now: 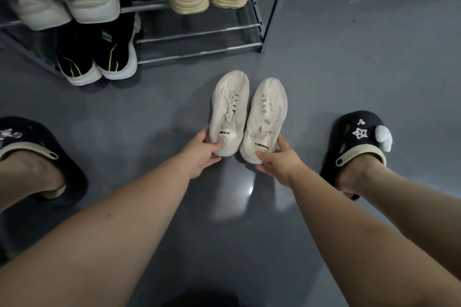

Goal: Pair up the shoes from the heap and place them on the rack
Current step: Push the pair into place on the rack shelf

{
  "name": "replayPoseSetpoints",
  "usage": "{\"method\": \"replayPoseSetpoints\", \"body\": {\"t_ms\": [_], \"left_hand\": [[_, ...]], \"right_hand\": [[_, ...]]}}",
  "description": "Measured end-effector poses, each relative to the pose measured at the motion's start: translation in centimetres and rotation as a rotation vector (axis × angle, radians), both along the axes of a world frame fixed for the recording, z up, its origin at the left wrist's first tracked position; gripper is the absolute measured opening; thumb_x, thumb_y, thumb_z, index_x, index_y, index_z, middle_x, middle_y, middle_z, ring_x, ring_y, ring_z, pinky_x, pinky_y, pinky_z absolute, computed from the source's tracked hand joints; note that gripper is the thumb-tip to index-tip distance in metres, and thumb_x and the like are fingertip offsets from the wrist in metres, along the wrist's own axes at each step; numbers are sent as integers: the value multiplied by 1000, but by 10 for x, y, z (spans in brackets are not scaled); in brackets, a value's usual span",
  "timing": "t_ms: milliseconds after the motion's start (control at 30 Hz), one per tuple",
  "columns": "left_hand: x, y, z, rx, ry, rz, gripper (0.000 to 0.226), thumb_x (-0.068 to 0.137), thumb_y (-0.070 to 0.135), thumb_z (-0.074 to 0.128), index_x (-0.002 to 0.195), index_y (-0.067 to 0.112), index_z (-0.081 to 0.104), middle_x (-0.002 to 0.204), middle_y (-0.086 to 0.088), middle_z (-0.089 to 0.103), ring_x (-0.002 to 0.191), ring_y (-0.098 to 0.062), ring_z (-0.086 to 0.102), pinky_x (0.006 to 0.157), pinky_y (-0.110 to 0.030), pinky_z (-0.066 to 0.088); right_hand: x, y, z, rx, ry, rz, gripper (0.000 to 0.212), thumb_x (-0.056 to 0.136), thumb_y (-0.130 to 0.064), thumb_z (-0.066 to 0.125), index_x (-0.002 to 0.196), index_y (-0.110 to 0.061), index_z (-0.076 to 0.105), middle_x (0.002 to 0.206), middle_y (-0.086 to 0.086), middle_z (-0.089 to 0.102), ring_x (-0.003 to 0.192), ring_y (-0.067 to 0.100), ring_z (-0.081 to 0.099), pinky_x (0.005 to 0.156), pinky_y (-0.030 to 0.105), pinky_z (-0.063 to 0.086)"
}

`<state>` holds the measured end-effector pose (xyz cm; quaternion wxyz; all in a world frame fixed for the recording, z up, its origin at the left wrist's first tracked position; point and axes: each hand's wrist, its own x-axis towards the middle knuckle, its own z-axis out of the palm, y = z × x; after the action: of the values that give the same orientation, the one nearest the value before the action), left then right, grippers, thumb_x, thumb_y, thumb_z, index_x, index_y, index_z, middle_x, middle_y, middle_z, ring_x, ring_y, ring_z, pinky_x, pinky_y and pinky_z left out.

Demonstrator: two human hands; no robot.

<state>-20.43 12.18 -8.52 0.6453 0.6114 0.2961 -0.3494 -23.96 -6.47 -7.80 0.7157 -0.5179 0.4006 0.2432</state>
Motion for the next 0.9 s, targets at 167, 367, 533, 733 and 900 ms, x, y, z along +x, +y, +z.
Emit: {"method": "replayPoseSetpoints", "body": {"t_ms": [167,367,533,733,900], "left_hand": [[-1,10,26,-16,-5,59,61,95,-2,46,144,31,33,137,-1,51,113,-23,57,86,-32,48],[-13,37,48,-104,-43,207,61,94,-8,42,144,26,34,141,-3,48,125,-28,51,89,-35,46],[-3,51,65,-144,-80,253,63,93,-7,45,145,25,31,142,-4,48,124,-28,51,89,-35,47],[40,56,69,-145,-114,294,66,93,-5,48,147,26,27,141,-6,49,123,-28,53,88,-32,47],[95,58,57,-131,-140,321,67,93,-4,48,149,25,25,142,-6,47,123,-27,53,89,-31,48]], "right_hand": [[7,8,18,10,-43,-14,72,87,15,53,144,-25,35,122,9,56,90,26,61,49,28,57],[17,27,39,-54,-88,75,79,86,11,58,148,-27,29,137,11,51,94,28,62,55,34,55],[43,37,53,-73,-144,99,82,86,12,57,151,-23,22,136,10,53,114,31,59,77,41,53],[99,45,58,-114,-198,134,78,87,12,56,150,-21,24,137,11,52,111,30,59,86,41,51],[159,51,49,-192,-228,164,75,87,10,57,149,-20,26,137,10,52,112,30,59,90,41,52]]}}
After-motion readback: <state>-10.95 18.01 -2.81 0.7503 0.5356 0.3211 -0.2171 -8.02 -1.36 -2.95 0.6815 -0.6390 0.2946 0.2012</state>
